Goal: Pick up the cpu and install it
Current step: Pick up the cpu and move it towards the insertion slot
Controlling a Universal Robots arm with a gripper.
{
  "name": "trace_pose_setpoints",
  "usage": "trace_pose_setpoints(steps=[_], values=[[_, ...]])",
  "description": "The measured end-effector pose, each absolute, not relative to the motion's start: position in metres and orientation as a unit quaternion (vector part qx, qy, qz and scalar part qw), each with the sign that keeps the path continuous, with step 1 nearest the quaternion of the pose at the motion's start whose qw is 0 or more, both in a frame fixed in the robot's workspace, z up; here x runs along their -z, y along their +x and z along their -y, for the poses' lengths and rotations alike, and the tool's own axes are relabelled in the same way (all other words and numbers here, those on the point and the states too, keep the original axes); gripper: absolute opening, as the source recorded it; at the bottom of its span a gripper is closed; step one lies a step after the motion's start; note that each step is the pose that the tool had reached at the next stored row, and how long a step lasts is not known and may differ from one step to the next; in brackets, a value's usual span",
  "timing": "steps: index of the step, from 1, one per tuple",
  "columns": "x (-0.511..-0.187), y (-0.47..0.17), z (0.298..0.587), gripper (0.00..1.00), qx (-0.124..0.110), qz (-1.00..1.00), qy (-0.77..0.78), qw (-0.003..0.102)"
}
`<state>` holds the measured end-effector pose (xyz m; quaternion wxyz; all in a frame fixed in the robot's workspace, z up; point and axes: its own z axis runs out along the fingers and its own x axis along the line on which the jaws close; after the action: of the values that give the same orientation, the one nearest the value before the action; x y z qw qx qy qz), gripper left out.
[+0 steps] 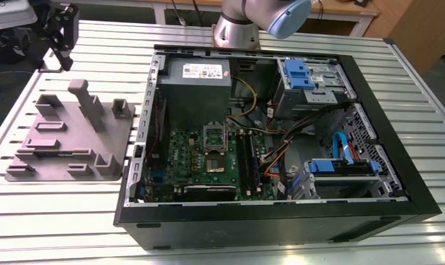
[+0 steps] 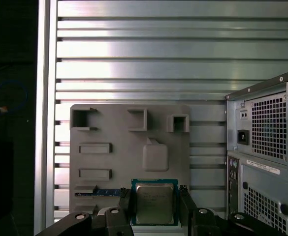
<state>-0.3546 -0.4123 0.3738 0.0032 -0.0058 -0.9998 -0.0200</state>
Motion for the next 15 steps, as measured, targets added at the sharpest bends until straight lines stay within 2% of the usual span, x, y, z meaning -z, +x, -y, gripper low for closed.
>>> trace_pose_setpoints(steps=[15], values=[[-0.3738, -0.3485, 0.4123, 0.47, 0.020, 1.000, -0.006, 0.003]])
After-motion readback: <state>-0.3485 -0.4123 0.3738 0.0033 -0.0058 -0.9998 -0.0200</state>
